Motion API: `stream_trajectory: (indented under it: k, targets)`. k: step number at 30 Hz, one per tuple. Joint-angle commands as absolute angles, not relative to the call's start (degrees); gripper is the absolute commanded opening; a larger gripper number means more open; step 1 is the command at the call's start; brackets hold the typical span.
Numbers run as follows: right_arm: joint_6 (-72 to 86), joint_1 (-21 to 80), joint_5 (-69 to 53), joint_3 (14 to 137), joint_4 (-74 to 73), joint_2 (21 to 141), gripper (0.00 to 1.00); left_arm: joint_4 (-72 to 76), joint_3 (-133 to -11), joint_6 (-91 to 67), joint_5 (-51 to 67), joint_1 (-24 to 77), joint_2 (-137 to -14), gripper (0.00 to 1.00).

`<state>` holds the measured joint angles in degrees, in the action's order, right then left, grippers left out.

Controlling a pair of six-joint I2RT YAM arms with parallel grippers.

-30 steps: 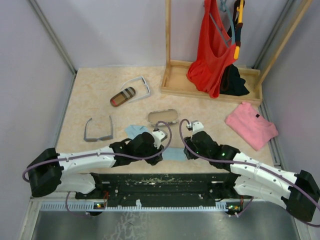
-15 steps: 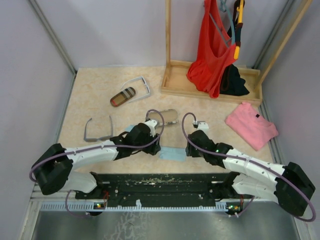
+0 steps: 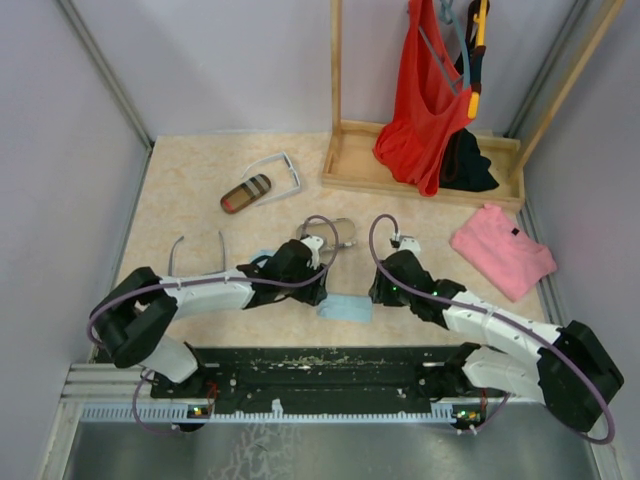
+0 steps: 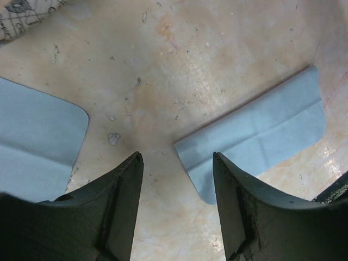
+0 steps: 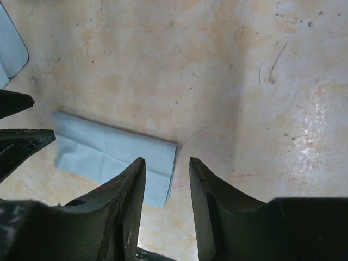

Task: Organize the sunglasses
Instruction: Adjust the sunglasses case at the center of the board.

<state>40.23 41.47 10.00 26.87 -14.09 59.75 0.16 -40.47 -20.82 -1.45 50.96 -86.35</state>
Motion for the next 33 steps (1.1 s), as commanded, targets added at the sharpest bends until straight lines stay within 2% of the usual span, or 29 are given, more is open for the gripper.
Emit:
stream_trajectory:
  k: [1,9,12,17,24,33]
  targets:
    - [39.83,40.79,7.97,27.93,-11.79,61.63,0.39,1.54,-42.49,-19.98,0.74,50.71,-88.55,0.6]
    - [38.05,40.06,9.63,29.37,-9.15,60.66,0.39,-0.68,-42.02,-21.56,-5.14,50.07,-84.77,0.6]
    - [35.05,37.1,11.25,33.32,-9.16,61.58,0.39,-1.46,-40.94,-24.02,-8.53,47.22,-78.86,0.6]
    - [31.71,30.53,7.4,38.3,-5.99,64.85,0.4,-1.06,-41.92,-26.88,-13.85,39.96,-71.65,0.62]
    - [27.42,26.22,6.31,45.44,-6.14,74.17,0.4,-8.08,-51.97,-26.8,-18.67,33.43,-83.19,0.57]
    - [23.43,24.96,4.99,55.44,-5.76,87.44,0.4,-10.35,-60.96,-25.61,-19.11,32.87,-96.32,0.52]
